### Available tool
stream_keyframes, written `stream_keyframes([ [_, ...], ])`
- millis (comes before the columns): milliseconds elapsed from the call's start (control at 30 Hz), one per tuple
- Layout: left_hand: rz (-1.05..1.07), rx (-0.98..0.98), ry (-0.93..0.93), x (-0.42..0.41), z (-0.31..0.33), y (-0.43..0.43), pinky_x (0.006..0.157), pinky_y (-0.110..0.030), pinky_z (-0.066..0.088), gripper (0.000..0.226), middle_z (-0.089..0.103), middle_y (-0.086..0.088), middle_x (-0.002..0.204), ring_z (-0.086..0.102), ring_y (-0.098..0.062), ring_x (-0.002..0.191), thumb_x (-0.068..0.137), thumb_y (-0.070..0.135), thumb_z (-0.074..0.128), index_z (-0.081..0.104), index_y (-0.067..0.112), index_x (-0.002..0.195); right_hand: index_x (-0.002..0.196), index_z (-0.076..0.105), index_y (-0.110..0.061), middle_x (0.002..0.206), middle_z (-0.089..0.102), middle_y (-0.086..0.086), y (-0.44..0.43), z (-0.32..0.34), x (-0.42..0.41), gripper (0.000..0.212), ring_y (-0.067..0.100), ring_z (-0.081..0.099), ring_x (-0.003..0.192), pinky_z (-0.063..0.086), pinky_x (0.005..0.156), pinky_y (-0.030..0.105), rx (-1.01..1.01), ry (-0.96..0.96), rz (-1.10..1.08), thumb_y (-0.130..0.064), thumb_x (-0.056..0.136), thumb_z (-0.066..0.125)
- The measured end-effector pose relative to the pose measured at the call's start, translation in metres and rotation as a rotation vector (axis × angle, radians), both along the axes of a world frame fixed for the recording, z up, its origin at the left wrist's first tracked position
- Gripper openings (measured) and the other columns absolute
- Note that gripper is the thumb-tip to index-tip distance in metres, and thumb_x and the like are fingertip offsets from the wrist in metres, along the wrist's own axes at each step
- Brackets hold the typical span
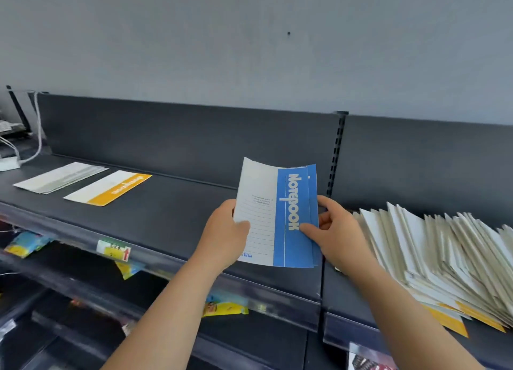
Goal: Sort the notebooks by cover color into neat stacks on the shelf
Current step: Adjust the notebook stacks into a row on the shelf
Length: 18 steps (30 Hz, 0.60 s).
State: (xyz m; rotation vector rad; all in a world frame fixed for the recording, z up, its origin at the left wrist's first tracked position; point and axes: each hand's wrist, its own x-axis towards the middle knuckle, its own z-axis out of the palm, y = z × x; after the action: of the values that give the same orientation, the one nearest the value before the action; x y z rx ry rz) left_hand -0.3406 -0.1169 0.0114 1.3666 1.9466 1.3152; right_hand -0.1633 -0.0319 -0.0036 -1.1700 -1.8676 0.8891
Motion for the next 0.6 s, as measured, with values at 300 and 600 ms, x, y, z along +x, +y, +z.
stream_keyframes([
  [300,0.108,-0.048,0.074,-0.129,-0.01,-0.038,0.056,-0.01,0.038,0.028,0.061,0.01,0.11,0.057,-0.009,0.096,0.094,0.007,0.046,0.057,0.021,0.116,0.134,0.042,-0.03,0.09,0.065,-0.006,-0.023,-0.015,-0.137,0.057,0.009,0.063,0.084,0.052,0.068,0.027,-0.053,0.01,0.104,-0.021,0.084,0.068],
  [600,0.217,-0.107,0.079,-0.22,-0.029,-0.032,0.06,-0.014,0.042,0.031,0.062,0.006,0.115,0.056,-0.012,0.1,0.093,0.004,0.046,0.057,0.019,0.118,0.136,0.041,-0.027,0.089,0.065,-0.006,-0.01,-0.027,-0.235,0.058,0.005,0.063,0.082,0.049,0.061,0.021,-0.085,-0.028,0.19,-0.022,0.084,0.067],
])
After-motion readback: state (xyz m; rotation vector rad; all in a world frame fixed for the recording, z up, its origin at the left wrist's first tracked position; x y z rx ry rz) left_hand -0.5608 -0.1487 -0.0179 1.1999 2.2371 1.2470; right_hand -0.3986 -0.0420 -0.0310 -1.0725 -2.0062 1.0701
